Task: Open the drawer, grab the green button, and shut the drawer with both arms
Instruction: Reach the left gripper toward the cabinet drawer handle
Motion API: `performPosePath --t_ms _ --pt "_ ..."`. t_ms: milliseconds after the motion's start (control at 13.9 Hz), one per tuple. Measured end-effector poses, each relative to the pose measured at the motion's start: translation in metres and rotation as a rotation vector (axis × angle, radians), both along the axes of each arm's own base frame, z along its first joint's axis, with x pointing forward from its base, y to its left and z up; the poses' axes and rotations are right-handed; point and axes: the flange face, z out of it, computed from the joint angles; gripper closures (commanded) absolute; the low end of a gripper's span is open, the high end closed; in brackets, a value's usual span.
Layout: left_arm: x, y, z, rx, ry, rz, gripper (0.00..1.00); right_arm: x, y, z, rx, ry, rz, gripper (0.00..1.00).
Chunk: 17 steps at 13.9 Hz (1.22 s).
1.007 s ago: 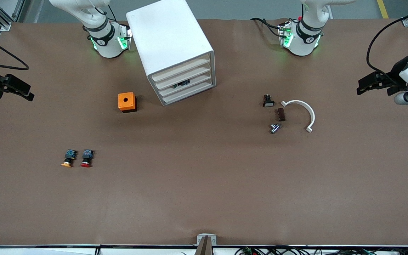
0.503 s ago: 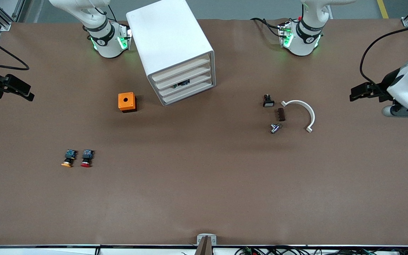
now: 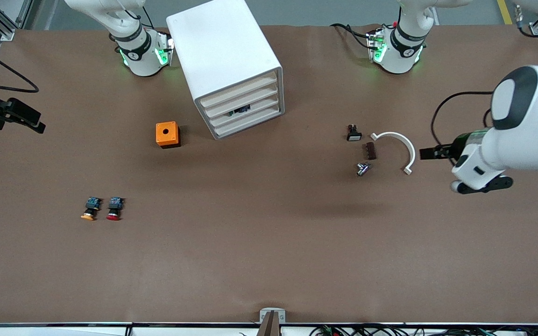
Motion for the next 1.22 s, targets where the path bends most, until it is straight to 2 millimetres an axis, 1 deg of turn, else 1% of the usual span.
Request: performPosePath --t_ms 144,288,431,575,791,935,1078,1222 --pt "0.002 -0.037 -0.017 0.047 0.041 0.157 0.00 0.000 0.000 0.000 0.000 0.000 0.000 0.00" --pt "0.003 -0.080 -0.030 0.086 0.081 0.310 0.00 0.000 0.000 0.000 0.000 0.000 0.000 0.00" --pt "0.002 -0.115 -0.044 0.108 0.138 0.450 0.00 0.000 0.000 -0.001 0.000 0.001 0.000 0.00" --pt "0.000 -0.142 -0.066 0.127 0.225 0.586 0.00 0.002 0.000 -0.003 0.000 0.001 0.000 0.00" --pt "-0.007 -0.173 -0.115 0.210 0.371 0.762 0.00 0.009 0.000 -0.013 -0.001 0.011 -0.001 0.00" --pt "-0.017 -0.199 -0.143 0.252 0.476 0.847 0.00 0.015 0.000 -0.021 -0.002 0.015 -0.001 0.00" --pt "-0.029 -0.225 -0.164 0.298 0.573 0.925 0.00 0.023 0.000 -0.031 -0.003 0.016 -0.003 0.00" --pt "-0.039 -0.245 -0.185 0.359 0.683 1.015 0.00 0.032 -0.001 -0.047 -0.004 0.031 -0.004 0.00"
